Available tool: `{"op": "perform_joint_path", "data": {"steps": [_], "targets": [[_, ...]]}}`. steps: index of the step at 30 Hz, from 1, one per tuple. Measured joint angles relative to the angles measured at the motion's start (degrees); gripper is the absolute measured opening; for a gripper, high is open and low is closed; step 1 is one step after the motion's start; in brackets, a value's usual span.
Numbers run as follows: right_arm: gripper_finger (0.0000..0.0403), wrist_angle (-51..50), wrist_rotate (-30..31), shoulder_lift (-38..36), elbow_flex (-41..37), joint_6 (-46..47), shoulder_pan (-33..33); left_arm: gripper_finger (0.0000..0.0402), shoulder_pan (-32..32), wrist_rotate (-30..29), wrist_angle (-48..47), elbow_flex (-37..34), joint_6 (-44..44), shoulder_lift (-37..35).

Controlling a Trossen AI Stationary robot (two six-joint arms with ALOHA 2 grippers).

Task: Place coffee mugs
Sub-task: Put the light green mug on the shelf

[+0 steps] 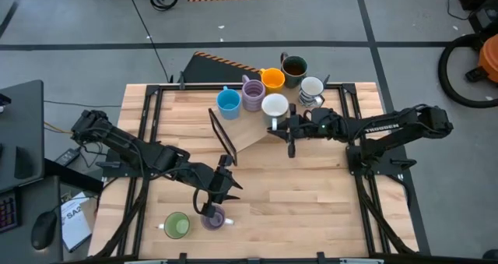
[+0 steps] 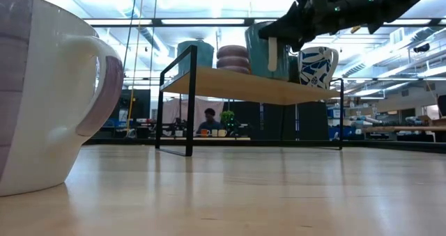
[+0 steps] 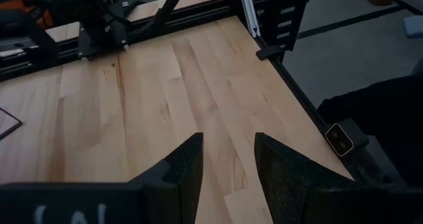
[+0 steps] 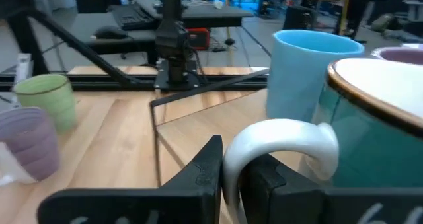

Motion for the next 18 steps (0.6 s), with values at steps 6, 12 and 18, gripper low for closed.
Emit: {"op": "perform_joint_path", "data": {"steps": [6,12,18], "targets": [[0.0081,-2.5,3.7,0.0,0.1,1.0,0.0,0.0142,0.0,0.0,0.0,0.0,0.0,0.0],[0.0122,-4.9,4.5,-0.1,0.1,3.5,0.2,0.0142,0.0,0.0,0.0,0.0,-0.1,0.0],[0.0145,-6.7,7.3,-0.1,0.1,5.5,2.3,0.0142,-0.1,0.0,-0.1,0.0,-0.5,0.0]]}}
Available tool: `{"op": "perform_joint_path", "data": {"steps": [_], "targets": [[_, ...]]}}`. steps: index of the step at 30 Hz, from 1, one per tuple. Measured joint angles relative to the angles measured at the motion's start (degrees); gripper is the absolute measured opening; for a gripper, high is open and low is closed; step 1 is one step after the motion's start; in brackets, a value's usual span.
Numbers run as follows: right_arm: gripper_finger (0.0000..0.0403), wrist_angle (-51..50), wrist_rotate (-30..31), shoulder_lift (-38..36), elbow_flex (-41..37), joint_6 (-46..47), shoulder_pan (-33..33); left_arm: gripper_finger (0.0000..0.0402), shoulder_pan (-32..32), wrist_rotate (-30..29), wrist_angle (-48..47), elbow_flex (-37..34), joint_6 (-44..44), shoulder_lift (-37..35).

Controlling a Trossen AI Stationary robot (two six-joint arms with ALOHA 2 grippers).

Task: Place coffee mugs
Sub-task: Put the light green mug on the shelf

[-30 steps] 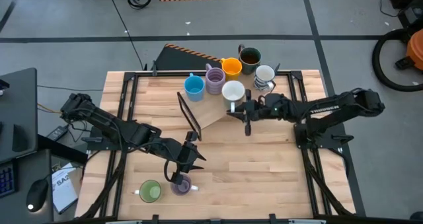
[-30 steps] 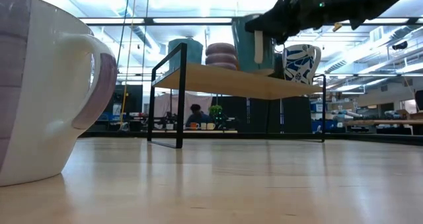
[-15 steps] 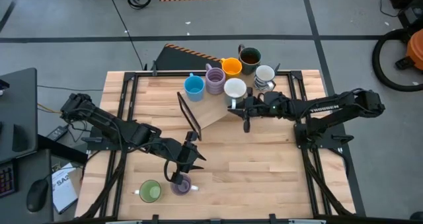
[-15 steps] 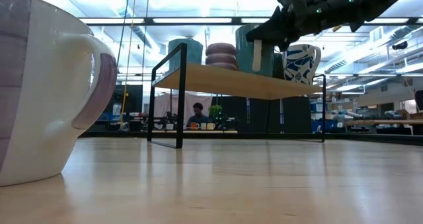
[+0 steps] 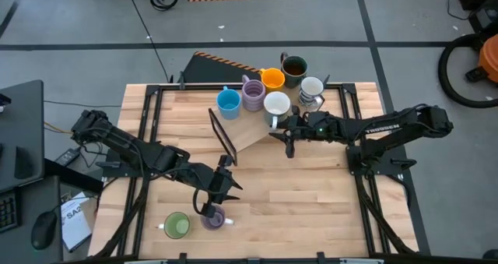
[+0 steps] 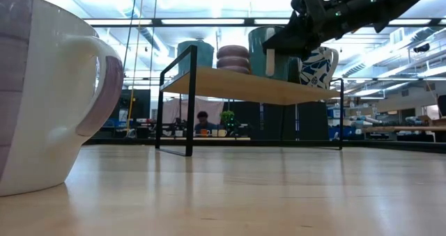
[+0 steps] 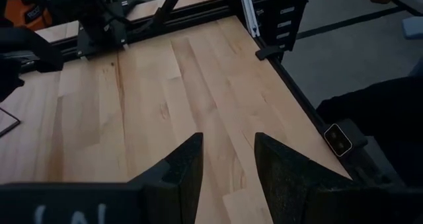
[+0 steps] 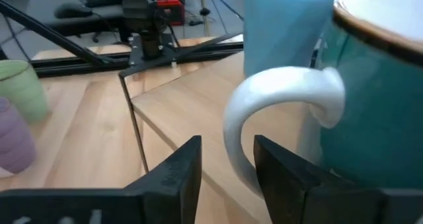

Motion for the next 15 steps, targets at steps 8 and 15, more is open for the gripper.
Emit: {"op": "perform_joint_path", "data": {"steps": [8,15], "targets": [[0.0147,-2.7,17.7,0.0,0.0,-1.8,6.3,0.0142,0.0,0.0,-0.3,0.0,-0.1,0.0],[0.0147,-2.8,31.8,0.0,0.0,-1.9,11.3,0.0142,0.0,0.0,-0.3,0.0,-0.1,0.0]]}}
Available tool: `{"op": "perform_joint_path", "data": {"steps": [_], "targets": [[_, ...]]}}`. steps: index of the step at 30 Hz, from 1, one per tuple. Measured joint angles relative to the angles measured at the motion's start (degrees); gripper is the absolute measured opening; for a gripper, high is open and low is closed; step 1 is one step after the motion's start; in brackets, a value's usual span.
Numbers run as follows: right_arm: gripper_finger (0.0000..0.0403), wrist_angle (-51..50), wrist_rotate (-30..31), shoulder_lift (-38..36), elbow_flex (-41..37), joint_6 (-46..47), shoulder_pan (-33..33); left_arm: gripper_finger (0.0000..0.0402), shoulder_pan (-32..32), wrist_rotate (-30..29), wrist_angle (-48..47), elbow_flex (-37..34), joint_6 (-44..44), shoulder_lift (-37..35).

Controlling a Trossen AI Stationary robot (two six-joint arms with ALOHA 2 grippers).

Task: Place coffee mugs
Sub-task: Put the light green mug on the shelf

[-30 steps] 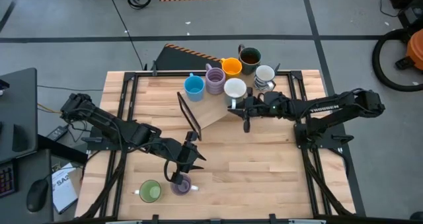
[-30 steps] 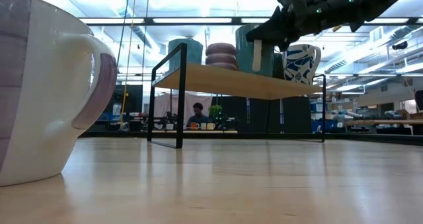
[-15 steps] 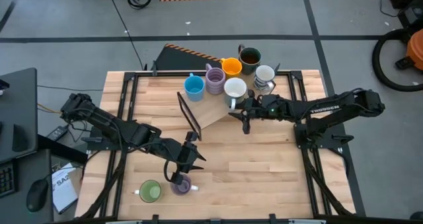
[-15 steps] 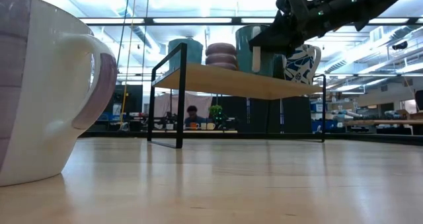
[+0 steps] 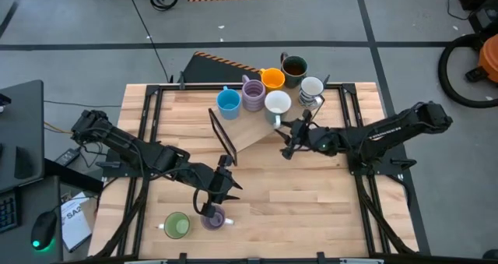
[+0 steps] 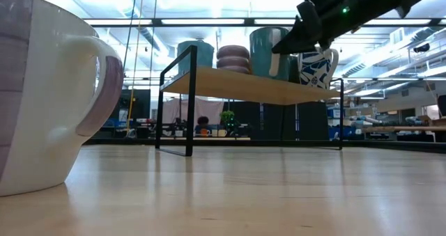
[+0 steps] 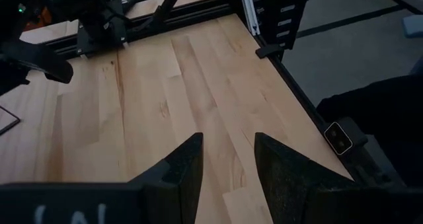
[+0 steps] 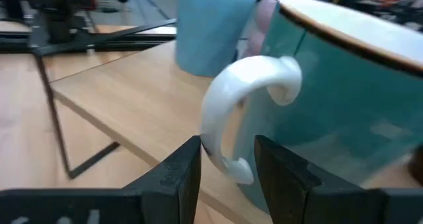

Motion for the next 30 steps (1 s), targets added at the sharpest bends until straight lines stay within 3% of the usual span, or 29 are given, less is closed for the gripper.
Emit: {"op": "perform_joint_path", "data": {"steps": [6,13,21,30], "targets": [[0.0146,-0.1,10.7,0.0,0.0,0.4,4.1,0.0142,0.0,0.0,0.0,0.0,0.0,0.0],[0.0146,-0.3,18.8,0.0,0.0,2.5,6.0,0.0142,0.0,0.0,0.0,0.0,-0.6,0.0],[0.0142,-1.2,20.4,0.0,0.0,7.1,5.9,0.0142,0.0,0.0,0.0,0.0,-0.8,0.0],[0.0105,-4.1,21.7,0.0,0.0,10.6,5.8,0.0142,0.0,0.0,0.0,0.0,-0.9,0.0]]}}
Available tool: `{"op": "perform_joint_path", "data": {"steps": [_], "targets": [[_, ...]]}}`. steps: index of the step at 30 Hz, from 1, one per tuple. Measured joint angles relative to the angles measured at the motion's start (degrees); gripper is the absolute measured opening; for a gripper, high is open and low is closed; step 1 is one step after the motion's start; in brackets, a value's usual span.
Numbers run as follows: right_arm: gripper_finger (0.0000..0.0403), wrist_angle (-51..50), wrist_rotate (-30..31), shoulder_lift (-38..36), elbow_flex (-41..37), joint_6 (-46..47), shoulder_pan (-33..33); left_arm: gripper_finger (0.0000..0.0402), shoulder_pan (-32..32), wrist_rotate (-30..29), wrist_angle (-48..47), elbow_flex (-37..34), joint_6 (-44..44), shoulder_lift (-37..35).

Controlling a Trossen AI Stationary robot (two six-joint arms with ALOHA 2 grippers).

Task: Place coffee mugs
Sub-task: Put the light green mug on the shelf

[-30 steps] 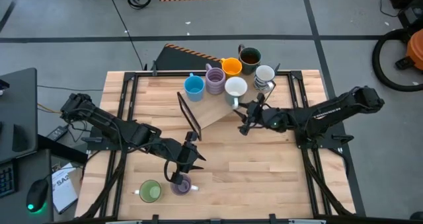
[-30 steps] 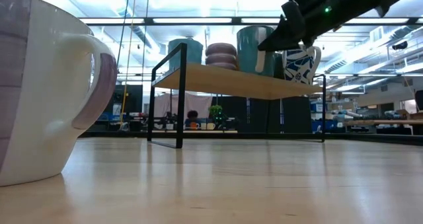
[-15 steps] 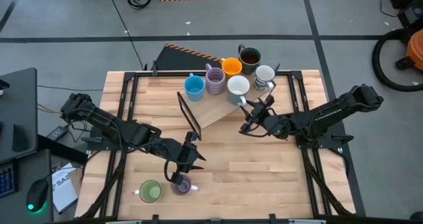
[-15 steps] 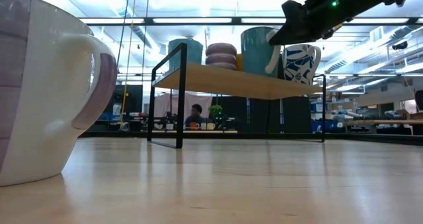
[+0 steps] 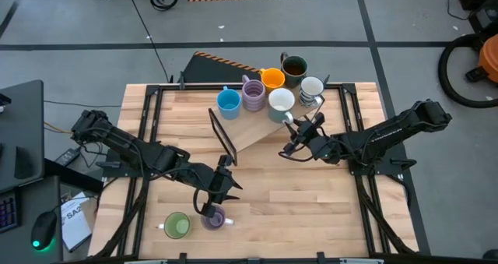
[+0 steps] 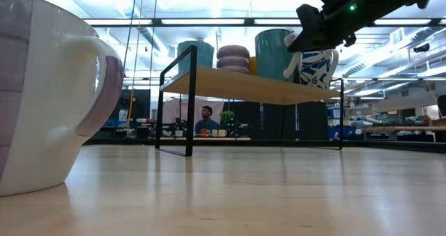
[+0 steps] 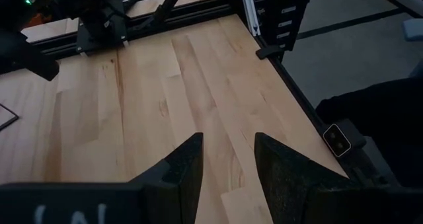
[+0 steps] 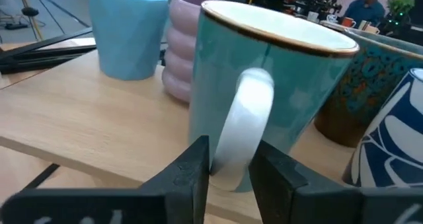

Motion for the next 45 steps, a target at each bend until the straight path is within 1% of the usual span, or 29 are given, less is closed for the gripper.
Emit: {"op": "perform_joint_path", "data": {"steps": [7,13,15,21,24,28,31,39,45], "targets": [[0.0082,0.0,4.5,0.0,0.0,0.6,0.5,0.0142,0.0,0.0,-0.1,0.0,0.0,0.0],[0.0076,-0.5,5.5,0.0,0.0,1.0,0.3,0.0142,0.0,0.0,-0.3,0.0,0.0,0.0],[0.0075,-1.2,4.1,0.0,0.0,0.8,-0.2,0.0142,0.0,0.0,-0.4,0.0,-0.1,0.0],[0.0074,-2.6,-3.2,0.0,0.0,0.2,-2.3,0.0142,0.0,0.0,-0.4,0.0,-0.1,0.0],[0.0074,-2.5,-4.7,0.0,0.0,-0.9,-2.6,0.0142,0.0,0.0,-0.4,0.0,-0.2,0.0],[0.0077,-2.3,-5.2,0.0,0.0,-2.8,-2.6,0.0142,0.0,0.0,-0.5,0.0,-0.1,0.0],[0.0087,-2.2,-6.0,0.0,0.0,-4.2,-2.6,0.0142,0.0,0.0,-0.5,0.0,-0.1,0.0],[0.0128,-1.9,-13.2,-0.1,0.0,-6.5,-5.3,0.0142,0.0,0.0,-0.5,0.0,-0.2,0.0],[0.0141,-1.8,-17.2,-2.5,0.0,-10.3,-6.8,0.0142,0.0,0.0,-1.0,0.0,-0.2,0.0]]}}
